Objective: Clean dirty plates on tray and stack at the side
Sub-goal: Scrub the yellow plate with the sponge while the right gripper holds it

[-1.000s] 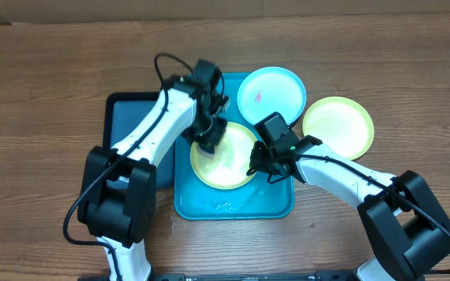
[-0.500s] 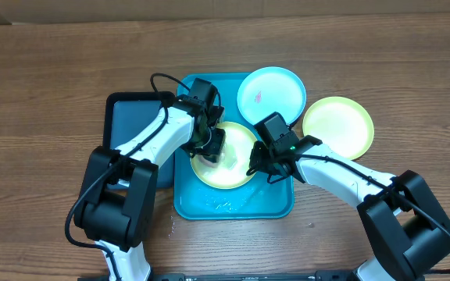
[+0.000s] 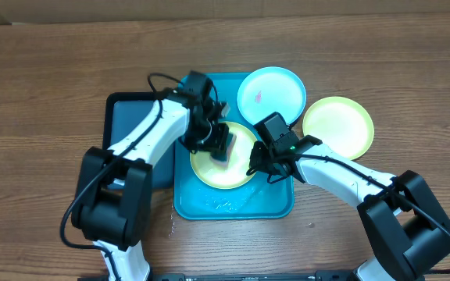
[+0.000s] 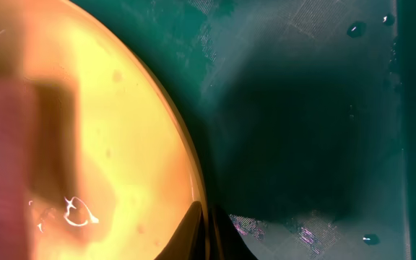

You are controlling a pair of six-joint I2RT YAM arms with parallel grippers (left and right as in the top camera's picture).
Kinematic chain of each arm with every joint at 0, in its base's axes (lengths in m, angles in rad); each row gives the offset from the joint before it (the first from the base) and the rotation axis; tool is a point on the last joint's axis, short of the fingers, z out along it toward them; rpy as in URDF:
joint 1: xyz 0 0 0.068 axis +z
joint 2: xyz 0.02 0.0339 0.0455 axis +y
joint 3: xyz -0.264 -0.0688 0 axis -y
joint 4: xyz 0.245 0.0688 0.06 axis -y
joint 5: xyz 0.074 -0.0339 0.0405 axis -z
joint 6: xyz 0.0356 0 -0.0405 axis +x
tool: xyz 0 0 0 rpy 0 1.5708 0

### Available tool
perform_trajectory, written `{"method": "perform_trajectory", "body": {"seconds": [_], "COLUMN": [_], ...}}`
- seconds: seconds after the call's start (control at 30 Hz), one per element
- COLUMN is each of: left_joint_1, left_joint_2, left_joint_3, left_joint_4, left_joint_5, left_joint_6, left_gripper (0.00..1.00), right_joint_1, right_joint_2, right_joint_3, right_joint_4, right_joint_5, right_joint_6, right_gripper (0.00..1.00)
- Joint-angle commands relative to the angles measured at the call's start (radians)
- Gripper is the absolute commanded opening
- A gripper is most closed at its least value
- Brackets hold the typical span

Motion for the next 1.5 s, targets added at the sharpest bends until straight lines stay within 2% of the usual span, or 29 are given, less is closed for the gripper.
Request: {"method": "perform_trajectory", "body": {"seconds": [0.0,0.17,0.3,0.63,0.87,1.03,1.23,1.3,1.47], "left_joint_1": [0.010,0.009,0.006,0.005,0.002,0.002,0.003,0.008,0.018], "left_joint_2": [-0.096,-0.104,-0.104,-0.092,-0.092,-0.063,-0.040,-0.041,-0.064], "left_joint_3": [0.067,0.056,-0.013,-0.230,-0.277,-0.277,-0.270,-0.245,-0.101], "left_joint_4": [-0.006,-0.046,-0.017,0.195,0.261,0.285,0.291,0.278,0.152], "left_joint_5": [-0.024,-0.182,-0.257,-0.282,-0.162,-0.136,0.072,0.118,0.109], "left_joint_6": [0.010,0.013,0.013,0.012,-0.014,-0.066,-0.057,-0.040,-0.010], "left_gripper": [0.04,0.04,0.04,0.04,0.04,0.04,0.04,0.04,0.04], "right_joint_1": [-0.001,-0.001,-0.001,-0.001,-0.001,-0.001,-0.001,-0.001,-0.001], "right_joint_2": [0.016,0.016,0.016,0.016,0.016,0.016,0.016,0.016,0.016], "right_joint_3": [0.011,0.011,0.011,0.011,0.011,0.011,0.011,0.011,0.011], "right_joint_4": [-0.002,-0.002,-0.002,-0.001,0.002,0.002,0.000,-0.002,-0.003], "right_joint_5": [-0.005,-0.005,-0.005,-0.005,-0.006,-0.006,-0.006,-0.005,-0.005], "right_joint_6": [-0.006,-0.006,-0.006,-0.006,-0.006,-0.006,-0.006,-0.006,-0.006], "right_gripper": [0.04,0.04,0.04,0.04,0.04,0.04,0.04,0.04,0.04]}}
